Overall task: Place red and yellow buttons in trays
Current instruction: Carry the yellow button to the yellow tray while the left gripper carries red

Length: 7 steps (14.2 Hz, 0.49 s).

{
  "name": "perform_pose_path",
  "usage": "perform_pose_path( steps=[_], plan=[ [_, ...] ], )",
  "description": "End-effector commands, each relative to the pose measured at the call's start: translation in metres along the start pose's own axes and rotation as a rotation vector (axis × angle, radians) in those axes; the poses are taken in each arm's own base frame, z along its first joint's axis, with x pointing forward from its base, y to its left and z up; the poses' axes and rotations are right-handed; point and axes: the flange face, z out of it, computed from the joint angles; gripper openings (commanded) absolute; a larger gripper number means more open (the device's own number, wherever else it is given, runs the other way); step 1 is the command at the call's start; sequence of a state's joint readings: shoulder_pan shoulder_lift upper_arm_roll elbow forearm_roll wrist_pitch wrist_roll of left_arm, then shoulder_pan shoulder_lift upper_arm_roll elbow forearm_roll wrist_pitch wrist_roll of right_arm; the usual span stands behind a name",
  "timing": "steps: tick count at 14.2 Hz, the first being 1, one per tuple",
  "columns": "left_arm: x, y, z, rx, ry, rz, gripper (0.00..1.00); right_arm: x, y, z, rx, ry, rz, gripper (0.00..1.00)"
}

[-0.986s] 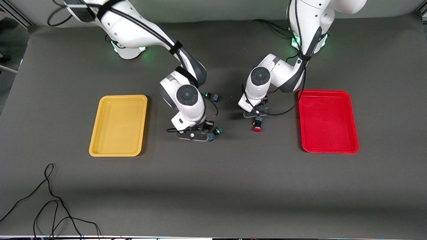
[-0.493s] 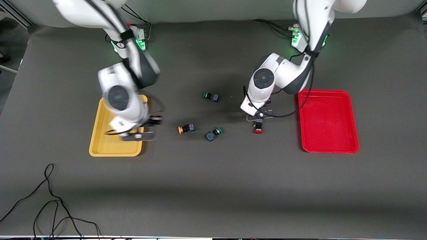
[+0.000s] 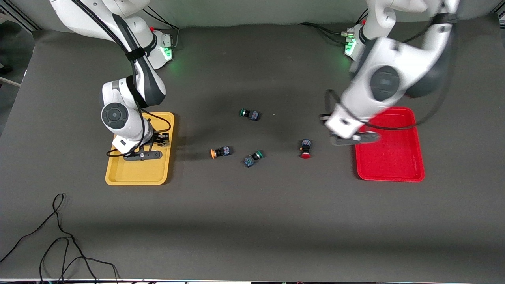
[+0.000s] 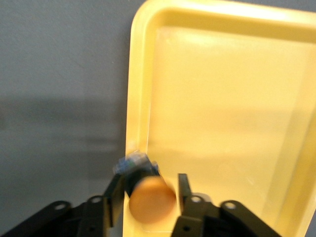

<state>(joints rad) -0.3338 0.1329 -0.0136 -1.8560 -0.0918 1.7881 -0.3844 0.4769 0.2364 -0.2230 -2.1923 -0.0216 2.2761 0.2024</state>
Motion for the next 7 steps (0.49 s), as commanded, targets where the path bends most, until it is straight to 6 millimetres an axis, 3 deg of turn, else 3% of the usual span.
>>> perform_pose_path(
  steps=[1, 3, 5, 7],
  plan=[
    [0.013, -0.094, 0.000, 0.013, -0.027, 0.058, 0.25, 0.006, -0.011, -0.026, 0.024, 0.037, 0.015, 1.00],
    [0.023, -0.134, 0.022, 0.059, -0.027, 0.099, 0.25, 0.008, -0.010, -0.025, 0.022, 0.037, 0.027, 1.00],
    [0.028, -0.161, 0.067, 0.050, 0.022, 0.089, 0.25, 0.016, -0.015, -0.028, 0.028, 0.048, 0.033, 1.00],
    [0.027, -0.164, 0.121, 0.043, 0.072, 0.091, 0.26, 0.033, -0.039, -0.038, 0.037, 0.080, 0.102, 1.00]
  ],
)
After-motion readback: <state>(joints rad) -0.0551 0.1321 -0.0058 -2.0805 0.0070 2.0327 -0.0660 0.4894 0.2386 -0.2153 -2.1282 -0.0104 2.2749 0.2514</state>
